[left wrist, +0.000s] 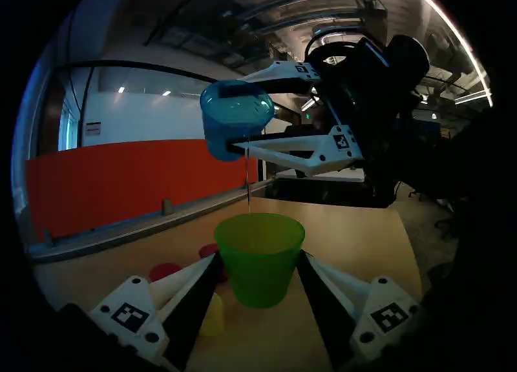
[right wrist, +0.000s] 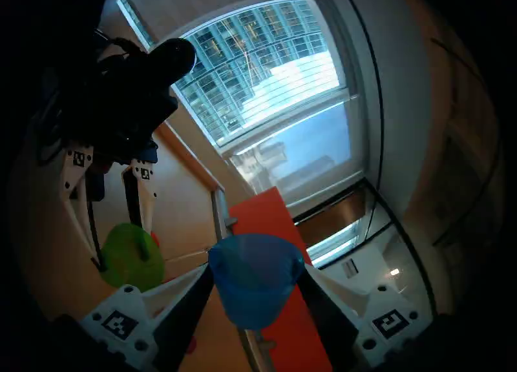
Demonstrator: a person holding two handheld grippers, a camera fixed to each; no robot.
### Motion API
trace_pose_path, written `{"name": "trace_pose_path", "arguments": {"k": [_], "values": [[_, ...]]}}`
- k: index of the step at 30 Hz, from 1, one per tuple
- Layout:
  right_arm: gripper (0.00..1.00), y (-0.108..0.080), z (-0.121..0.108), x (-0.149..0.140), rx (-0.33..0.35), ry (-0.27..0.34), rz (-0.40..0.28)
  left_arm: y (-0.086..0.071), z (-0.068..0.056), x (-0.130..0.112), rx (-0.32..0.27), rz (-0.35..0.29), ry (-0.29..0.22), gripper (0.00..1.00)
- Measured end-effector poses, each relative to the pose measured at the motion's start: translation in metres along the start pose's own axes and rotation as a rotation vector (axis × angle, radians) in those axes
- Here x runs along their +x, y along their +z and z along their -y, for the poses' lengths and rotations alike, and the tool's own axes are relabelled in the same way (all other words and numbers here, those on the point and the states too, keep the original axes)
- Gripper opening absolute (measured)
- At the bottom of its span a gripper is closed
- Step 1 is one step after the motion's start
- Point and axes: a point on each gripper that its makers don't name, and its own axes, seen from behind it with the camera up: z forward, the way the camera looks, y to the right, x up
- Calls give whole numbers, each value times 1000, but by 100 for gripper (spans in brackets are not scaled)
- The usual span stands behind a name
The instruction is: Pour water
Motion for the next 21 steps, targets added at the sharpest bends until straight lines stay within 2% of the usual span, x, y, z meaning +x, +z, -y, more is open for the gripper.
{"name": "trace_pose_path", "arguments": {"k": [21], "values": [[90,2,-8,-5,-32,-107,3,-1,-1,-1,3,5,-9,81]]}}
